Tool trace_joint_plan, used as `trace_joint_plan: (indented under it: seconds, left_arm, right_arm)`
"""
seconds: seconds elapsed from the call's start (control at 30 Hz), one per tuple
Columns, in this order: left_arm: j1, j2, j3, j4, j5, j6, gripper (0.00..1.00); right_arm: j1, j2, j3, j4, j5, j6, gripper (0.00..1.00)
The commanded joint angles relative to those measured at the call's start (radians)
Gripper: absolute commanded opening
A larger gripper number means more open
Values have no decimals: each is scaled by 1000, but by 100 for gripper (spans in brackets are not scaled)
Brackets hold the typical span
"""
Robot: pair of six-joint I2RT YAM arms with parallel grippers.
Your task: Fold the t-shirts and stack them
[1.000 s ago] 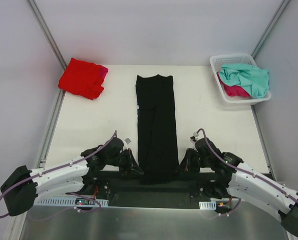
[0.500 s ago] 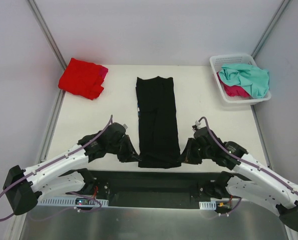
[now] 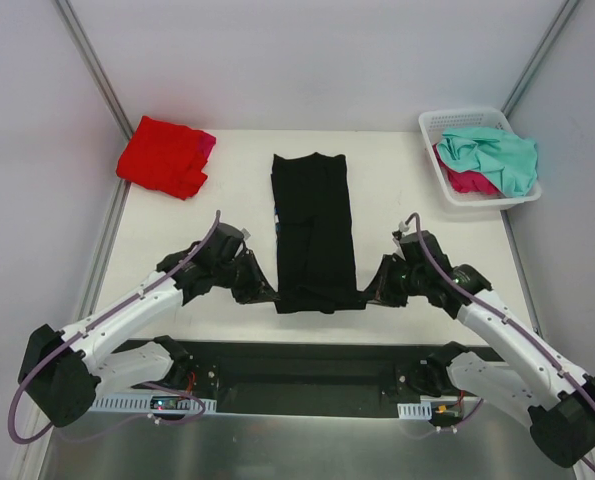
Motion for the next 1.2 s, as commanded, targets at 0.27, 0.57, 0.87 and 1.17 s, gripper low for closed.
trace_joint_plan:
  seconds: [0.27,0.57,0.87,1.17]
  left_arm:
    - [20,98,100,-62,-38,90,0]
    - [20,157,134,-52,-29,110,0]
    - [37,203,161,-29,-19,125,0]
    - [127,290,224,-29,14,201,0]
  right_arm:
    - [-23,117,70,24,-13,-85,1]
    - [-31,155,122,27,-8,-107,1]
    - [-70,215,180,25,-24,-146,1]
    - [-127,316,235,42,-57,-192,1]
